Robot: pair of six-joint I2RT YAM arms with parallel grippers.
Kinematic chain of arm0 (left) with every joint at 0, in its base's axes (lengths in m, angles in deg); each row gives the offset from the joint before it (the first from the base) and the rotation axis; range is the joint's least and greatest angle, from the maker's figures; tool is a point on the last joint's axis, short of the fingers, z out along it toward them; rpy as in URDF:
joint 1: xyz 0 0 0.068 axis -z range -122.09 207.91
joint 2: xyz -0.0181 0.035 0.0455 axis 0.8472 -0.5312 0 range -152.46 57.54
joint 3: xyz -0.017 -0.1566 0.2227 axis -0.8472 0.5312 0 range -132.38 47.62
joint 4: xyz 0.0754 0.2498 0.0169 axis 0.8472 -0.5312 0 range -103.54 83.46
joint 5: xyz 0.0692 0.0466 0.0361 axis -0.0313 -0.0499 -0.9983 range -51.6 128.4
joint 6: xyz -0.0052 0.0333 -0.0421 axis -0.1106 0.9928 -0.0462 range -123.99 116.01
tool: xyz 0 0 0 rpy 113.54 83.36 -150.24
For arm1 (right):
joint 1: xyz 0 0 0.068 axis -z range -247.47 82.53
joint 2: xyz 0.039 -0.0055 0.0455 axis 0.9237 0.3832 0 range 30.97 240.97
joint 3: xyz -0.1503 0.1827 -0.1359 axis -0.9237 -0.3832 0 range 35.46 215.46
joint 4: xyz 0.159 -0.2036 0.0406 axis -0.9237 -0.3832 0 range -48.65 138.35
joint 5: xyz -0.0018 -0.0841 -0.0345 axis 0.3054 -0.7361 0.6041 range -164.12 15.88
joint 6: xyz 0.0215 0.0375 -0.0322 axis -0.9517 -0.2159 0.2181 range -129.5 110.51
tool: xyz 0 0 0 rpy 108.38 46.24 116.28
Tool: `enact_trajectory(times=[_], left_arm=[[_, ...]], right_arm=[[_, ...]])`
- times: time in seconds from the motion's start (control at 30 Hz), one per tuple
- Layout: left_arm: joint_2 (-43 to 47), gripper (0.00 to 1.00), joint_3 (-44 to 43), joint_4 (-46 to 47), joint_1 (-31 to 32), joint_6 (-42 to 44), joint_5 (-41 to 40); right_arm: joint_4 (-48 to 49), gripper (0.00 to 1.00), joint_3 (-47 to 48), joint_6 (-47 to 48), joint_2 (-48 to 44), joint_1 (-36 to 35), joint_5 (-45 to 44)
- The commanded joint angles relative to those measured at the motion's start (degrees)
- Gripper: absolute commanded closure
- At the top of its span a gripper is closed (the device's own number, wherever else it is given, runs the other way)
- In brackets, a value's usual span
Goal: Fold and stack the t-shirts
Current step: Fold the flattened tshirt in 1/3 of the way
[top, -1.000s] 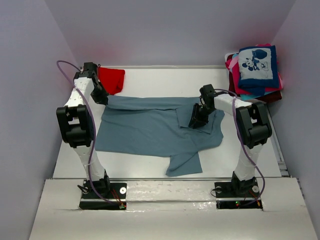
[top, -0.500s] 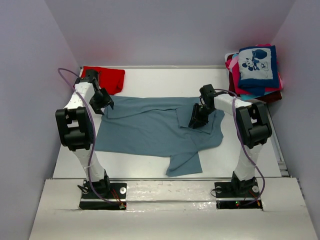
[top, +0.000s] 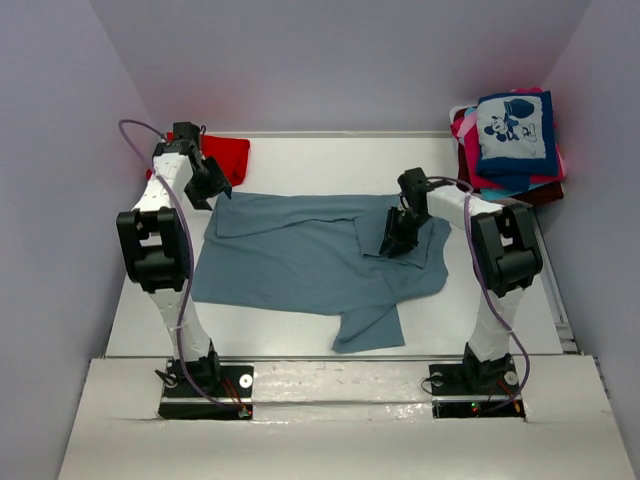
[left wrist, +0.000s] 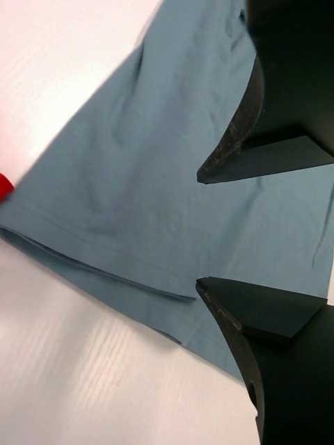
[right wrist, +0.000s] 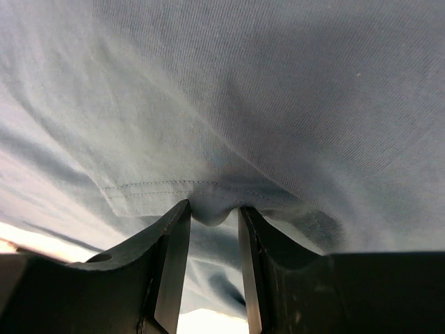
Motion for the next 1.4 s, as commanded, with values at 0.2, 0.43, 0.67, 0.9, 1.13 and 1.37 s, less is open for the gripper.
enact_trajectory(times=[0.2, 0.43, 0.67, 0.9, 1.13, 1.37], left_arm=[[-7.08, 0.34, -5.36, 0.59, 2.1, 0.04, 2.08], [-12.7, 0.35, -7.81, 0.42, 3.24, 0.13, 2.35], [-17.98, 0.35, -12.12, -1.6, 3.24, 0.39, 1.21], [-20.53, 0.34, -15.29, -3.63, 3.24, 0.3, -0.72], [-21.94, 0.34, -16.52, -4.68, 3.24, 0.48, -1.17], [-22.64, 0.33, -16.87, -5.12, 2.72, 1.0, -1.08]], right_arm=[[-7.86, 0.6, 6.15, 1.63, 0.06, 0.52, -7.02], [-6.8, 0.6, 3.17, 1.72, 0.5, 0.52, -7.29], [-7.06, 0.6, 0.97, 2.07, -0.82, 0.52, -8.52], [-7.15, 0.6, -1.41, 2.07, -1.7, 0.52, -9.48], [-6.98, 0.6, -5.1, 2.42, -3.81, 2.88, -10.89], [-6.71, 0.59, -7.3, 4.27, -5.31, 8.51, -10.72]])
